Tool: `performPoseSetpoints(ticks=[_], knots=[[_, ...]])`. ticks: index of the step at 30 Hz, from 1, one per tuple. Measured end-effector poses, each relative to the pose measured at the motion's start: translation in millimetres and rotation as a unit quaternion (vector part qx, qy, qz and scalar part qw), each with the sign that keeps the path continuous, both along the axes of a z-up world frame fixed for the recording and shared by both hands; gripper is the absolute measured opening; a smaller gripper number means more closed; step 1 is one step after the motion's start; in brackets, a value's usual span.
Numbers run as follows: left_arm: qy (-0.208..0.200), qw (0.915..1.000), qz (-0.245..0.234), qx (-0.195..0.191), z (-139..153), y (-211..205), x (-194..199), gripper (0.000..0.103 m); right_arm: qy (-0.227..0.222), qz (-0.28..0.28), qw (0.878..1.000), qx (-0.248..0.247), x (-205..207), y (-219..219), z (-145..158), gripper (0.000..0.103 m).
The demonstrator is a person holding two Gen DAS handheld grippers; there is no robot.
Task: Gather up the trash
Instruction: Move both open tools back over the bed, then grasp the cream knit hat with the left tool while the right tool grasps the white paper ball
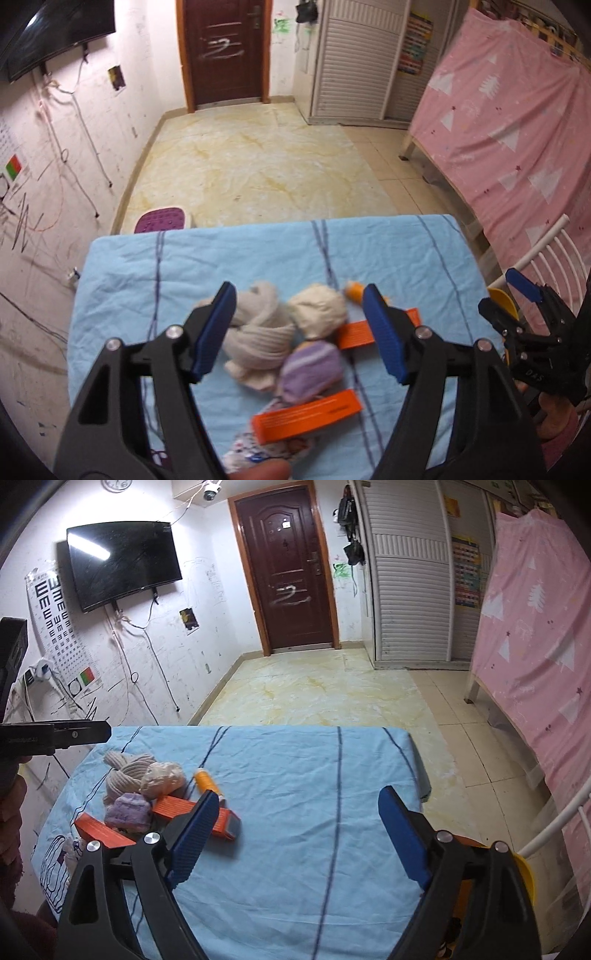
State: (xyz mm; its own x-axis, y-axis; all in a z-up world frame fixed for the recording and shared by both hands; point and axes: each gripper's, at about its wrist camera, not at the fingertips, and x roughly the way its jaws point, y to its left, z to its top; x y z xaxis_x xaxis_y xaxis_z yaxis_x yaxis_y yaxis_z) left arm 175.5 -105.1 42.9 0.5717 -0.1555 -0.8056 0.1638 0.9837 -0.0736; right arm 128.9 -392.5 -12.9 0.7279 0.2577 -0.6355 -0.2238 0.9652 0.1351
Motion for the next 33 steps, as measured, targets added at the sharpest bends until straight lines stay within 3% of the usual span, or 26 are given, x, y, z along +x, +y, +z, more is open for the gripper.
performPoseSetpoints(ticks=[8,17,28,32,33], knots=[[0.01,0.9998,0.017,-0.008,-11,30,3,0.068,0.006,0.028,1.0,-0.011,8,36,-1,0.083],[0.056,0.9974,0.044,-0.011,-44,51,17,0.068,0.016,0.076,0.997,-0.019,18,79,-4,0.083],[0.104,0.9889,0.055,-0.091,-69,64,46,0.07,0.035,0.131,0.99,-0.037,37,126,-16,0.083],[0.11,0.9872,0.054,-0.102,-77,63,55,0.07,0.044,0.146,0.988,-0.038,45,137,-20,0.083],[0.112,0.9867,0.051,-0.106,-79,62,56,0.065,0.047,0.149,0.987,-0.037,47,139,-21,0.083]])
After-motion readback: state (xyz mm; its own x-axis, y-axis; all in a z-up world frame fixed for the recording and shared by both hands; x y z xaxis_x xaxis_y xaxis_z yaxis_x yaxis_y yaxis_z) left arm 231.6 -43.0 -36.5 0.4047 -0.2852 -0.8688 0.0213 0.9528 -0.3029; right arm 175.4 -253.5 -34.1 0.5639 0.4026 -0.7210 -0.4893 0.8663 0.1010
